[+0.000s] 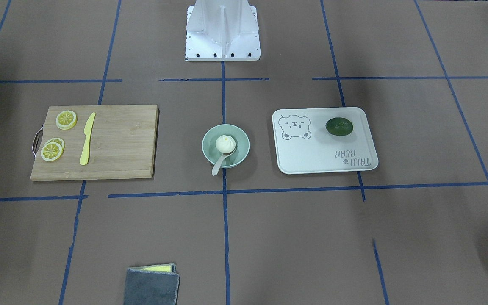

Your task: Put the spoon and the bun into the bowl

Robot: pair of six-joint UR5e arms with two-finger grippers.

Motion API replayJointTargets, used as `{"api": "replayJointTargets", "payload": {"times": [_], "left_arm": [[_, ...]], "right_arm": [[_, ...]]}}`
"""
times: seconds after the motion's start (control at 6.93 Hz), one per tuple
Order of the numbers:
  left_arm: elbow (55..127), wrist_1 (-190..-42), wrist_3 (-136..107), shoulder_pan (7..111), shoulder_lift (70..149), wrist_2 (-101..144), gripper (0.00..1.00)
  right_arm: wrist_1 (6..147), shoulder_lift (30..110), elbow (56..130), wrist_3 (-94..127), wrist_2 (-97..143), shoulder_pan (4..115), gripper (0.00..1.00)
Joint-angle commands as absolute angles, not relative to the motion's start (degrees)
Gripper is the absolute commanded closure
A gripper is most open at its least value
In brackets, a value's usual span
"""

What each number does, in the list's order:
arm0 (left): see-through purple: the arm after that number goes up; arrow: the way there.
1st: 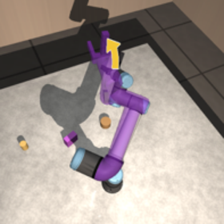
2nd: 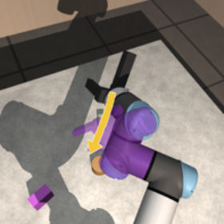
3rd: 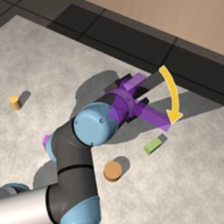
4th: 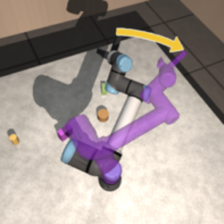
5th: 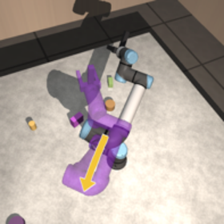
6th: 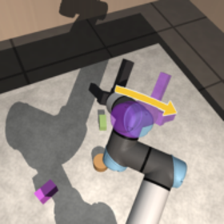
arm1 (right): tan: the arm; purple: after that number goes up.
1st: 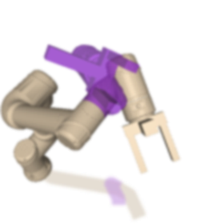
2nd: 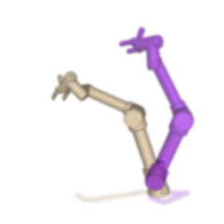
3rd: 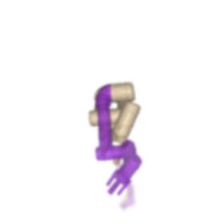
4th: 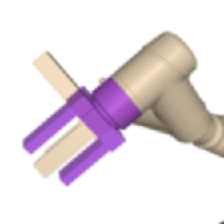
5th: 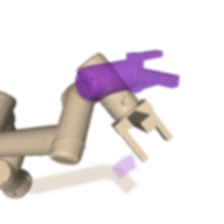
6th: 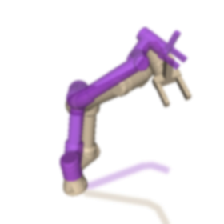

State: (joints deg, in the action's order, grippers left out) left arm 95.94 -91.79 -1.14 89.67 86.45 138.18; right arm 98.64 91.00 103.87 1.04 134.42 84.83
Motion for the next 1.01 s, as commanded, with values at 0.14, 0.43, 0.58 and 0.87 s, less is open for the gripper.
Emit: {"api": "replayJointTargets", "payload": {"times": [0.14,0.43,0.58,0.87], "left_arm": [[96.33,-91.67,-1.14,89.56,86.57,136.32,0.00],[96.07,-91.93,-1.14,89.47,86.92,136.41,0.00],[95.72,-92.02,-1.14,89.47,87.10,136.75,0.00],[95.10,-92.20,-1.05,89.47,87.10,137.02,0.00]], "right_arm": [[98.70,90.88,103.54,0.44,133.95,83.86,0.00],[98.70,91.31,103.01,-1.22,133.95,83.85,0.00],[98.70,92.54,100.75,-5.41,134.29,83.93,0.00],[98.70,92.37,101.33,-7.38,134.38,84.29,0.00]]}}
